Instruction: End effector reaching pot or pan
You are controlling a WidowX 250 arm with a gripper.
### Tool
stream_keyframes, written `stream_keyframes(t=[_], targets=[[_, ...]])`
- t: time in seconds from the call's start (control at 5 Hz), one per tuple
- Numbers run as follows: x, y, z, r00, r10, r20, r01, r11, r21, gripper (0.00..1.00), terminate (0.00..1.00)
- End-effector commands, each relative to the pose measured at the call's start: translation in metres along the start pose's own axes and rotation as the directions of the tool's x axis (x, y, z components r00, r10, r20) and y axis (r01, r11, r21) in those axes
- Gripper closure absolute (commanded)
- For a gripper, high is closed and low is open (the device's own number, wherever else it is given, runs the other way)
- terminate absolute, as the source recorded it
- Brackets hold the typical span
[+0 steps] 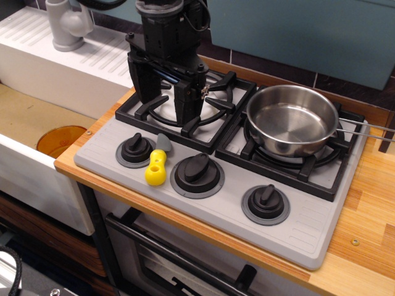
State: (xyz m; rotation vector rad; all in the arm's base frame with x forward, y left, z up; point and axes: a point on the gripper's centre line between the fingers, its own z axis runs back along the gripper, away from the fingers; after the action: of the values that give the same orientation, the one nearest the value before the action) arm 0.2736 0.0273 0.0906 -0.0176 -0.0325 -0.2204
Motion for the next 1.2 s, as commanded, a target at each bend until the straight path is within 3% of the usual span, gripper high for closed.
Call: stream_keyframes(t=[0.0, 0.4, 0.8, 1.0], targets=[[0.000, 0.000, 0.000, 1.000, 0.000, 0.000, 0.000, 1.000, 0.000, 0.00, 0.00], [0.047, -0.038, 0.015, 0.992, 0.124, -0.035, -0.125, 0.991, -0.040, 0.00, 0.00], [0.067, -0.056, 0.024, 0.986, 0.161, -0.052, -0.163, 0.985, -0.048, 0.00, 0.00], [0.077, -0.059, 0.015, 0.987, 0.161, -0.025, -0.162, 0.985, -0.062, 0.00, 0.00]])
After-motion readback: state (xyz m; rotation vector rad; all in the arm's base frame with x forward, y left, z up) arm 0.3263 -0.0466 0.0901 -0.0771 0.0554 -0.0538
